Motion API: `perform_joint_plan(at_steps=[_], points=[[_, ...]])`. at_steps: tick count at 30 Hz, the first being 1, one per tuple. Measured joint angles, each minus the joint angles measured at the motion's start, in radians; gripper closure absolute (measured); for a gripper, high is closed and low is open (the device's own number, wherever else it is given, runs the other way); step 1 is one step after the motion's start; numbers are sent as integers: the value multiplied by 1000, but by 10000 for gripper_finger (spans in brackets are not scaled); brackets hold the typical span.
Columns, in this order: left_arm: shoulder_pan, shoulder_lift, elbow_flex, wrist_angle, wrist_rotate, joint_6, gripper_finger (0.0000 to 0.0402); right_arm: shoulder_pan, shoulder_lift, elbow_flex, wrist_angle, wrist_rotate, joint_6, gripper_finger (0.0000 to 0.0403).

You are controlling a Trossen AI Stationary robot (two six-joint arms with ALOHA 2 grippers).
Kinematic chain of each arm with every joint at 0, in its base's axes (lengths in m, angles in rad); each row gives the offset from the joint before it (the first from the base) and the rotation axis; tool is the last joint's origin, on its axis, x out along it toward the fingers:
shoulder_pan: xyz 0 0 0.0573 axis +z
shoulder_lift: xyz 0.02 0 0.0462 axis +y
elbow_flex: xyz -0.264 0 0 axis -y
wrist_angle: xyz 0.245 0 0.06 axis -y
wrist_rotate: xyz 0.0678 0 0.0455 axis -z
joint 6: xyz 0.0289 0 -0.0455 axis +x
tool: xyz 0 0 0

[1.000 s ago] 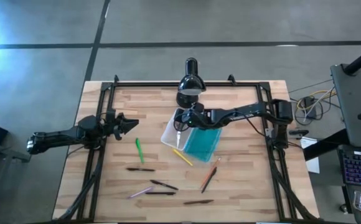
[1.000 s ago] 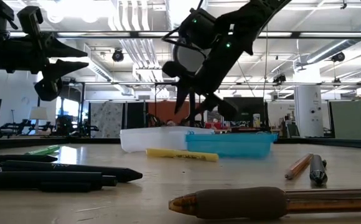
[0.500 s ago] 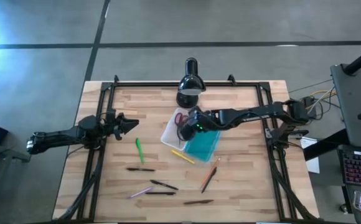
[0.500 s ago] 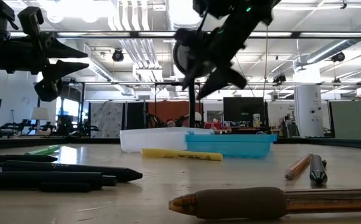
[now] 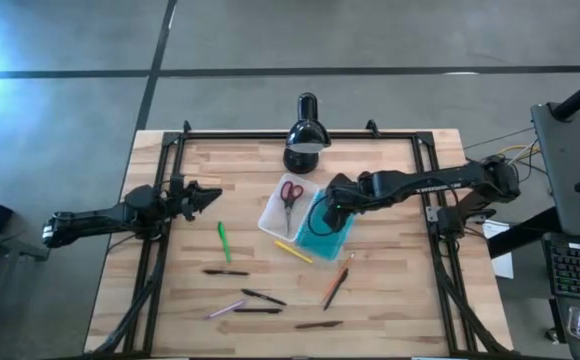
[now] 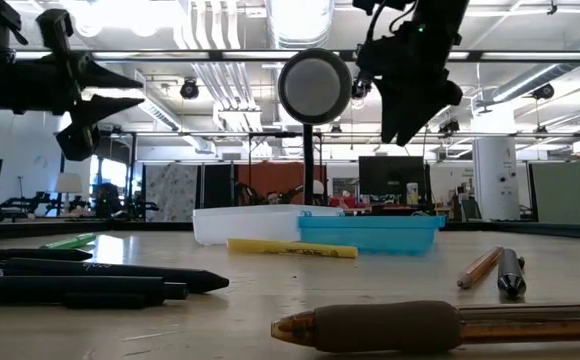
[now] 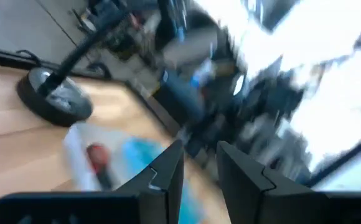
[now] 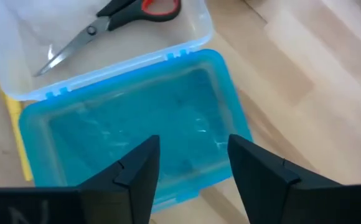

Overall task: Pick & place school supplies into a supply box
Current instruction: Put the green pen into the supply box

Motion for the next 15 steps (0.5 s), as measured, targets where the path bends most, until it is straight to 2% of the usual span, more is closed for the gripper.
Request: perform_joint_plan(at_steps=[2, 4, 10, 12, 15], points=[[0, -2, 0, 50, -45, -165, 321, 0, -5, -1, -10, 0, -31, 227], [0, 0, 0, 77, -95, -262, 321, 0, -9, -3, -31, -2, -56, 228], [0, 1, 0, 112, -212, -394, 321, -17, -31, -58, -67, -4, -102, 229], [-4, 17, 30, 20, -218, -431, 321, -35, -43, -102, -72, -4, -98, 230], [-21, 82, 144, -274, -217, -496, 322, -62, -69, -183, -73, -4, -69, 230]])
